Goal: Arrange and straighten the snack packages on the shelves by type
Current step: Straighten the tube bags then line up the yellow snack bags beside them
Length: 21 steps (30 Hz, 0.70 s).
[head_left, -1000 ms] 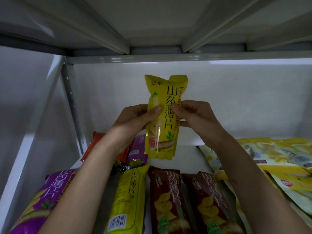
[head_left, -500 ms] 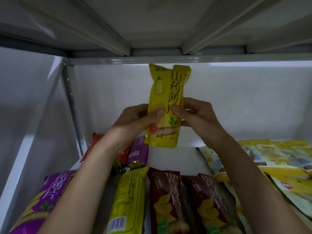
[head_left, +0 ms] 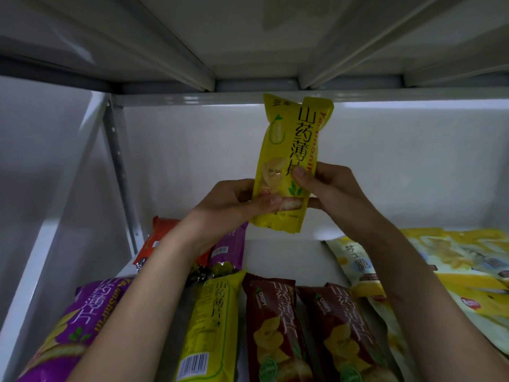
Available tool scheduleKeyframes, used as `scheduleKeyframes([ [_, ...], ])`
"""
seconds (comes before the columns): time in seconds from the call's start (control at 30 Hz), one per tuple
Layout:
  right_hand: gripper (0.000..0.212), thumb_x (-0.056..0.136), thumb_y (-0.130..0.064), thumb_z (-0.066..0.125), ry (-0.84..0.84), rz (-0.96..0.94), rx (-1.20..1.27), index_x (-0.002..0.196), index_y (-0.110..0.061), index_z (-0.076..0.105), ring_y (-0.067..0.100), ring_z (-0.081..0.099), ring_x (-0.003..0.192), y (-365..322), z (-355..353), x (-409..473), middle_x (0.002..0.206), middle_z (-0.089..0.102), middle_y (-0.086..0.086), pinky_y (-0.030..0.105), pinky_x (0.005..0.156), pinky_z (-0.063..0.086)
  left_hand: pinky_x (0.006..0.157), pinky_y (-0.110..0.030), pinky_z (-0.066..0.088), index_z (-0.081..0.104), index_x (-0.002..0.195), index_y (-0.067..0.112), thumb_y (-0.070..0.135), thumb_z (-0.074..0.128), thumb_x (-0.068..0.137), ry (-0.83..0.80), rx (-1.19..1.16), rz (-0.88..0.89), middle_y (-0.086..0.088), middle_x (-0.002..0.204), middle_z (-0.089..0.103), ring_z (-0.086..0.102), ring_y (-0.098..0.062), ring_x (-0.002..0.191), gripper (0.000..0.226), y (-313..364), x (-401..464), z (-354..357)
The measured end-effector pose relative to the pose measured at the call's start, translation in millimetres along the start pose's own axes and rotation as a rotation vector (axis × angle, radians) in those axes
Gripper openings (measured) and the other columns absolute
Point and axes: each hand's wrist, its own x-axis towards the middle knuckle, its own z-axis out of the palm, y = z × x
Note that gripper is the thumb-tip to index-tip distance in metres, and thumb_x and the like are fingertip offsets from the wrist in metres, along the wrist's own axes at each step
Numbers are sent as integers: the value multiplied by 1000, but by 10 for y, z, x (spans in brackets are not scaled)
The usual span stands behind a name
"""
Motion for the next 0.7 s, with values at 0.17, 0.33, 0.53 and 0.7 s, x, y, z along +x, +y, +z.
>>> scheduleKeyframes([
  [0.17,54,83,-47,68,-97,55,57,128,-16,71,24,74,114,2,-23,-8,123,77,3,46,97,60,89,-30,60,78,112,13,31,81,72,66,27,41,-3,108,81,77,-19,102,44,-11,20,-20],
  [0.33,49,85,-36,70,-50,21,61,126,-9,72,25,75,110,-11,5,-12,119,78,7,43,91,63,97,-34,58,76,120,17,38,88,70,29,56,19,1,115,79,76,-17,108,55,5,-4,-24],
  [0.53,22,87,-36,82,156,25,-160,106,-25,81,21,79,91,95,33,58,99,81,0,48,85,65,85,-23,59,61,139,24,31,86,69,233,4,97,3,128,71,73,-9,108,74,93,51,22],
  [0.7,31,87,-58,76,180,25,-293,101,-31,80,14,78,85,142,153,46,93,80,-7,42,79,66,95,-33,60,66,137,24,12,83,87,166,120,135,10,128,73,68,-12,120,54,53,53,63],
])
